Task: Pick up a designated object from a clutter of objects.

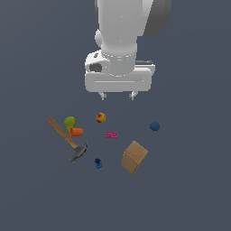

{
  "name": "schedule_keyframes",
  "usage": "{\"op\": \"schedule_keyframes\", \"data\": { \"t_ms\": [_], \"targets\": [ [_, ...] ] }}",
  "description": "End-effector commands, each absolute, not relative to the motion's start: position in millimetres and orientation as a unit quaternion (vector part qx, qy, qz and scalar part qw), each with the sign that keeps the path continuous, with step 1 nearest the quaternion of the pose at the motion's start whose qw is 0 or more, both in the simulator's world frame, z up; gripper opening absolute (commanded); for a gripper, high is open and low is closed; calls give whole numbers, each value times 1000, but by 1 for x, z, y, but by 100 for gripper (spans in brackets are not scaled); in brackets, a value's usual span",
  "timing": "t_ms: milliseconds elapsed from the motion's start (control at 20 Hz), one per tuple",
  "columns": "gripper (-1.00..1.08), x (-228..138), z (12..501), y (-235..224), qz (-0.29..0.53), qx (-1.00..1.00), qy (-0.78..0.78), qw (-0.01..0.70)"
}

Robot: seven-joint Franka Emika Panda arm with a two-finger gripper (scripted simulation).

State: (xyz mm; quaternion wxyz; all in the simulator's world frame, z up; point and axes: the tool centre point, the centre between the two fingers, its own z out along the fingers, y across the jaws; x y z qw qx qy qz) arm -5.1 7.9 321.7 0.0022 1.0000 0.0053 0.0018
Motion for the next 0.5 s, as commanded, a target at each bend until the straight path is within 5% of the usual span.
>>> {"op": "schedule_keyframes", "data": {
  "t_ms": [0,450],
  "targets": [
    [100,-5,322,8,2,1000,5,2],
    [100,-1,320,-22,6,1000,-4,14]
  ]
}}
